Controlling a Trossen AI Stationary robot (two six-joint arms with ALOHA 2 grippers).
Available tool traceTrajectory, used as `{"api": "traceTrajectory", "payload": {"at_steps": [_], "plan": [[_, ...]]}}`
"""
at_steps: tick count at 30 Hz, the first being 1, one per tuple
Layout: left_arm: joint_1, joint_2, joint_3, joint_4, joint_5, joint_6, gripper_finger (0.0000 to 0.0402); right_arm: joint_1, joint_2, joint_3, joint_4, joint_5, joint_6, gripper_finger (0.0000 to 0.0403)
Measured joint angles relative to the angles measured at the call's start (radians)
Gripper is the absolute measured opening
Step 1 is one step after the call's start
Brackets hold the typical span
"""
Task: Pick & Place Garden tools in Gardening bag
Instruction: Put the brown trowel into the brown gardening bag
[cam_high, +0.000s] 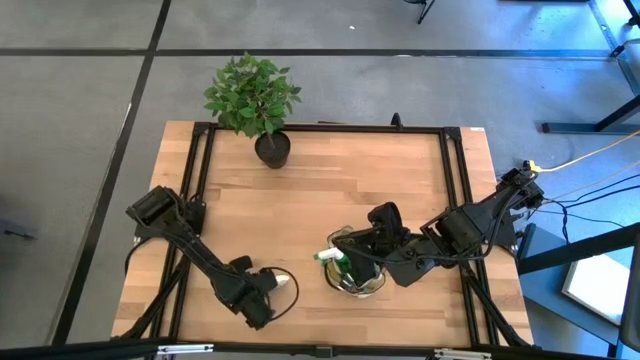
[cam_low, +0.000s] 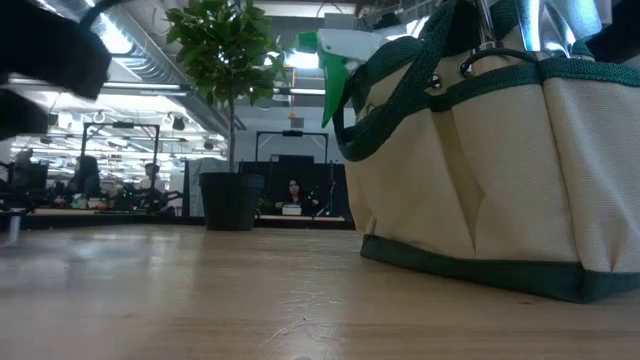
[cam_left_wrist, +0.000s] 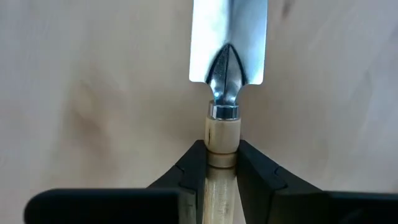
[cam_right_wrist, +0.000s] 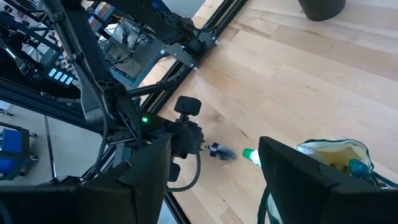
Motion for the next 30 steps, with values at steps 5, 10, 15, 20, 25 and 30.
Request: {"api": "traceTrajectory", "payload": {"at_steps": [5, 10, 15, 20, 25, 30], "plan": [[-0.008, -0.046, 0.07, 0.006, -0.165, 0.043, 0.0056, 0.0, 0.0, 0.0, 0.0, -0.006, -0.011, 0.0245], [-0.008, -0.142, 0.083, -0.003, -0.335, 0.033, 0.0056, 0.0, 0.0, 0.0, 0.0, -0.048, -0.027, 0.0245], [-0.005, -0.271, 0.085, -0.001, -0.54, 0.02, 0.0056, 0.0, 0.0, -0.001, 0.0, -0.053, -0.027, 0.0245], [0.025, -0.391, 0.085, 0.026, -0.694, 0.078, 0.0056, 0.0, 0.0, -0.001, 0.0, -0.053, -0.027, 0.0245], [0.081, -0.454, 0.085, 0.135, -0.754, 0.24, 0.0056, 0.001, 0.0, -0.001, 0.0, -0.065, -0.027, 0.0245], [0.132, -0.464, 0.015, 0.394, -0.727, 0.418, 0.0056, 0.001, 0.0, 0.0, 0.002, -0.111, -0.022, 0.0245]]}}
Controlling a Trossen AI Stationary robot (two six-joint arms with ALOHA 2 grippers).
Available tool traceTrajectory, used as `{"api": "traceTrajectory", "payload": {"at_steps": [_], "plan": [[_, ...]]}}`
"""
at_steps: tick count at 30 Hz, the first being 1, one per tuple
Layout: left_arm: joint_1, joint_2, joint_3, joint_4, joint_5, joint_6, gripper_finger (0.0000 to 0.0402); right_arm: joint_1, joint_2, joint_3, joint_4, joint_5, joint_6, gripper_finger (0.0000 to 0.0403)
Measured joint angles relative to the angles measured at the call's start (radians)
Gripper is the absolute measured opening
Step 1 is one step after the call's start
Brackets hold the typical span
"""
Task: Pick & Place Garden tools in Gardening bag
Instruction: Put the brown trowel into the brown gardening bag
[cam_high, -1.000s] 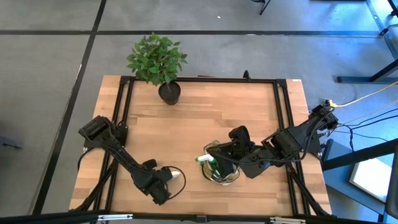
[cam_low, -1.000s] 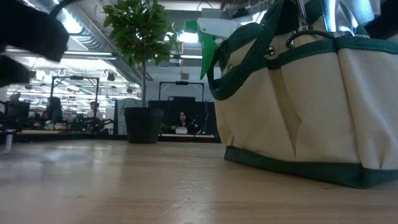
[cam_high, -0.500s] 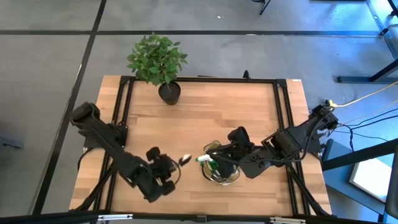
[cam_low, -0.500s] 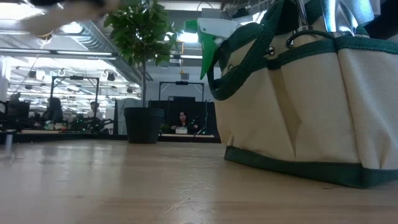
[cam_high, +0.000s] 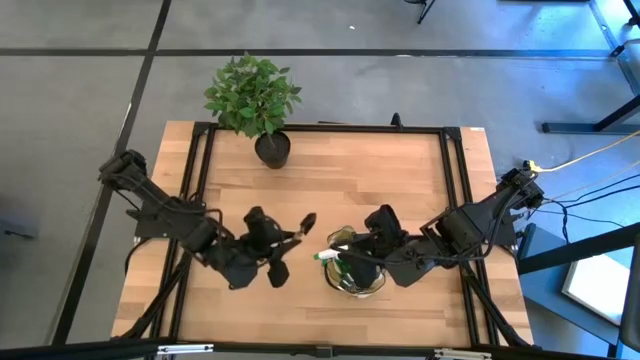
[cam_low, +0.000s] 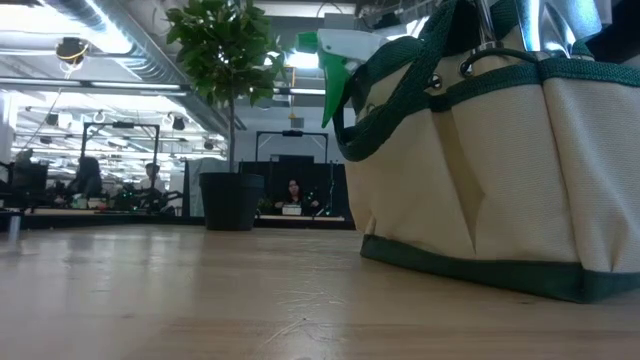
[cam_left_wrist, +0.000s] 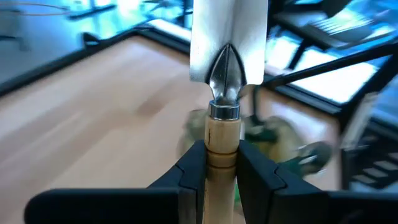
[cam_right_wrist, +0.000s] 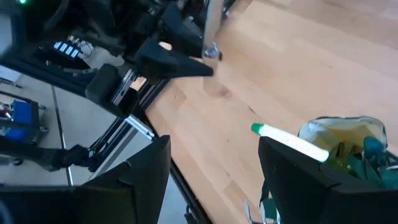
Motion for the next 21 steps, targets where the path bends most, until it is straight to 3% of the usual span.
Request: {"api": "traceTrajectory", "payload": {"at_steps": [7, 13, 16, 21], "plan": [[0.063, -0.042, -0.269, 0.572, 0.211, 0.13, 0.0056, 0.001, 0.0, 0.0, -0.007, -0.004, -0.007, 0.0245], [0.126, -0.145, -0.523, 0.996, 0.241, 0.152, 0.0056, 0.001, 0.0, -0.02, -0.03, -0.003, 0.04, 0.0245], [0.183, -0.156, -0.624, 1.216, 0.32, 0.164, 0.0056, -0.001, 0.0, -0.037, -0.026, -0.026, 0.091, 0.0245], [0.262, -0.144, -0.682, 1.35, 0.479, 0.15, 0.0056, -0.02, 0.0, -0.075, 0.014, -0.052, 0.158, 0.0245]]}}
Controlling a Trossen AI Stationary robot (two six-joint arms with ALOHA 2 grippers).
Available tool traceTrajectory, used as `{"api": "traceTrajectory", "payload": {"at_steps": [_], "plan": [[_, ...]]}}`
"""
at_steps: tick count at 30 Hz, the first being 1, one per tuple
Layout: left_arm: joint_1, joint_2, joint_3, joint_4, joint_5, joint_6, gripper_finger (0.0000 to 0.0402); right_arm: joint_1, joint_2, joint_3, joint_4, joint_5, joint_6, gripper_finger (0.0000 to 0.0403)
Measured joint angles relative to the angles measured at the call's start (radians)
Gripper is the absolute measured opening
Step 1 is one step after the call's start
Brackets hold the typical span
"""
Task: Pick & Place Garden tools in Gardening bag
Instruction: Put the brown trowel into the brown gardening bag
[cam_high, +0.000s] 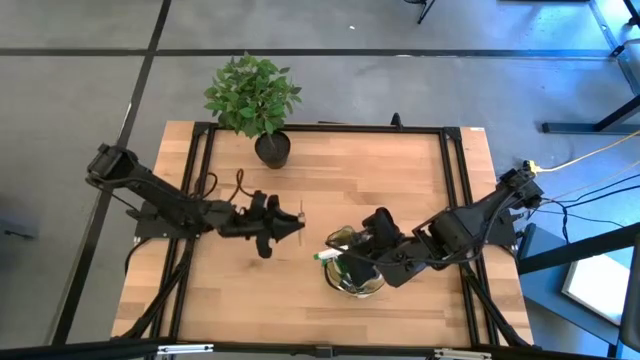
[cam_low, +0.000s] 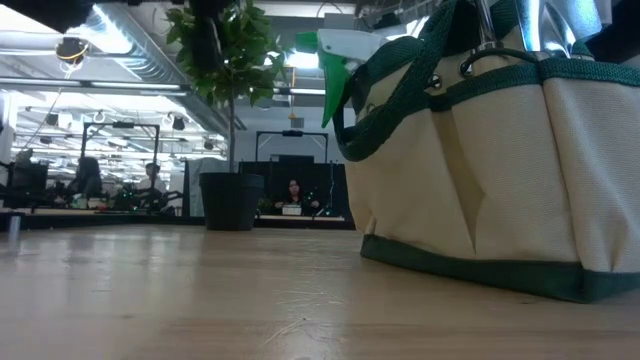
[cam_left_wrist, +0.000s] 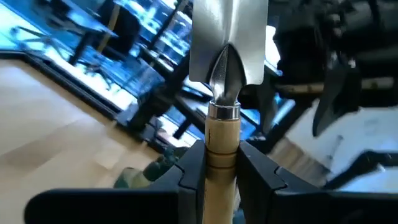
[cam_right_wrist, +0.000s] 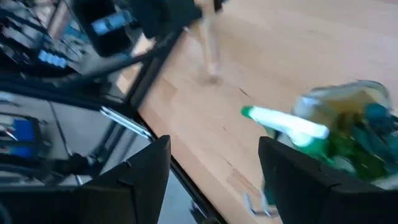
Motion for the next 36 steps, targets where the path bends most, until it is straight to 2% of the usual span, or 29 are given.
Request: {"api": "traceTrajectory", "payload": {"at_steps": [5, 8, 11, 17, 24, 29, 36], "plan": [[0.031, 0.0, 0.002, 0.082, 0.17, 0.019, 0.0056, -0.029, 0.0, -0.025, 0.133, 0.006, -0.013, 0.0245], [0.027, -0.001, 0.002, 0.122, 0.21, 0.002, 0.0056, -0.043, 0.0, -0.029, 0.207, -0.025, -0.07, 0.0245], [-0.006, 0.0, 0.003, 0.11, 0.193, -0.004, 0.0056, -0.047, 0.0, -0.03, 0.252, -0.04, -0.126, 0.0245], [-0.114, 0.044, 0.008, 0.106, -0.002, 0.021, 0.0056, -0.045, 0.0, -0.03, 0.309, -0.057, -0.204, 0.0245], [-0.235, 0.233, 0.145, 0.105, -0.229, 0.106, 0.0056, -0.036, 0.0, -0.03, 0.296, -0.119, -0.219, 0.0245], [-0.249, 0.419, 0.293, 0.105, -0.301, 0.174, 0.0056, -0.025, 0.0, -0.03, 0.297, -0.126, -0.242, 0.0245], [-0.252, 0.556, 0.359, 0.106, -0.436, 0.17, 0.0056, -0.024, 0.0, -0.03, 0.298, -0.18, -0.237, 0.0245]]}}
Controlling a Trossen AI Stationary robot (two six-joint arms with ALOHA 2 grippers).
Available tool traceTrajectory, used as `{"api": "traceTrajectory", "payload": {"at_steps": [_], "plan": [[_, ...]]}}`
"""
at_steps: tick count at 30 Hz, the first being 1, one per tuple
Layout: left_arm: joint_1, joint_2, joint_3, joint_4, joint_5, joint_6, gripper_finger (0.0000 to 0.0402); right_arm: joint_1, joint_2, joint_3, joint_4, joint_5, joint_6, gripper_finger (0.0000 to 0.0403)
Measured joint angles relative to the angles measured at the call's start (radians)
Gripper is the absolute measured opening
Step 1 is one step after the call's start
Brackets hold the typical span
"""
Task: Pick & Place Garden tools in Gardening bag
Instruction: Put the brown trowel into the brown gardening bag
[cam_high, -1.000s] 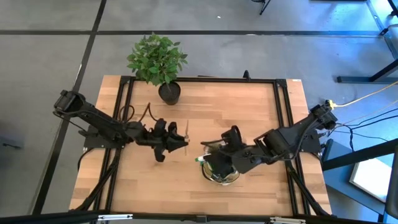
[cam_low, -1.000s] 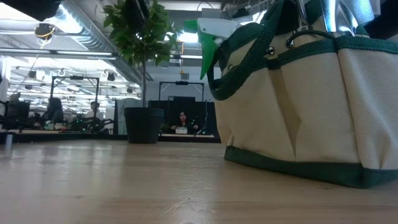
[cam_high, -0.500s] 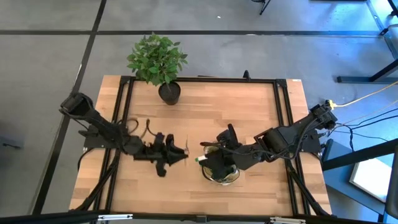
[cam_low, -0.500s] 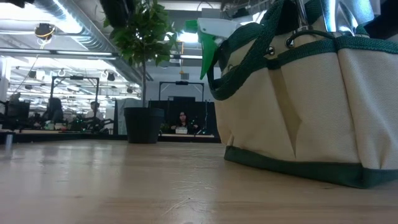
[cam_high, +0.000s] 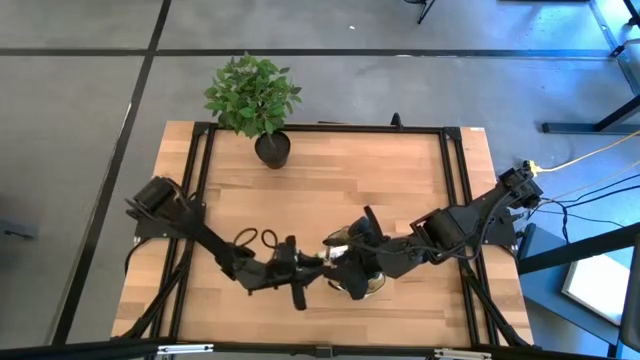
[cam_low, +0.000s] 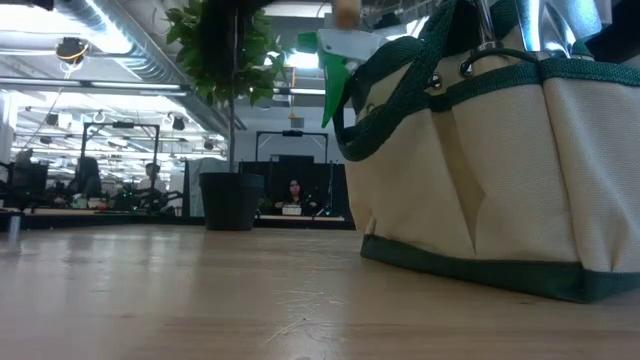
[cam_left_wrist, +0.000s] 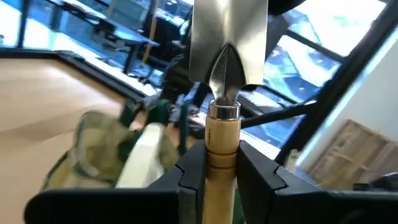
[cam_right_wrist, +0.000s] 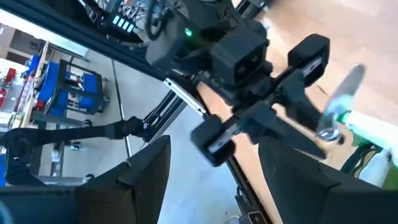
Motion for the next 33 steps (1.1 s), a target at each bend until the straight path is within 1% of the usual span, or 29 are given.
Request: {"api": "traceTrajectory", "payload": {"at_steps": [6, 10, 13, 16, 18, 21, 25, 29, 33], "plan": [[0.008, 0.04, 0.0, 0.0, -0.059, -0.036, 0.0056, 0.005, 0.0, 0.0, -0.012, 0.002, 0.059, 0.0245], [0.005, 0.04, 0.0, 0.001, -0.072, -0.005, 0.0056, 0.005, 0.0, 0.0, -0.029, 0.002, 0.157, 0.0245], [0.0, 0.04, 0.001, 0.001, -0.088, 0.018, 0.0056, 0.009, 0.0, 0.0, -0.029, 0.006, 0.195, 0.0245], [0.005, 0.04, 0.001, 0.001, -0.118, 0.065, 0.0056, 0.014, 0.0, 0.0, -0.032, 0.047, 0.223, 0.0245], [0.017, 0.04, 0.001, 0.001, -0.116, 0.073, 0.0056, 0.018, 0.0, 0.0, -0.036, 0.081, 0.248, 0.0245], [0.039, 0.04, 0.001, 0.001, -0.077, 0.065, 0.0056, 0.018, 0.001, 0.0, -0.05, 0.126, 0.288, 0.0245], [0.051, 0.04, 0.001, 0.001, -0.073, 0.068, 0.0056, 0.018, 0.022, 0.0, -0.05, 0.188, 0.369, 0.0245], [0.053, 0.04, 0.002, 0.001, -0.047, 0.056, 0.0056, 0.018, 0.056, 0.0, -0.074, 0.189, 0.449, 0.0242], [0.04, 0.04, 0.002, 0.0, -0.048, 0.056, 0.0056, 0.018, 0.071, 0.0, -0.143, 0.175, 0.495, 0.0223]]}}
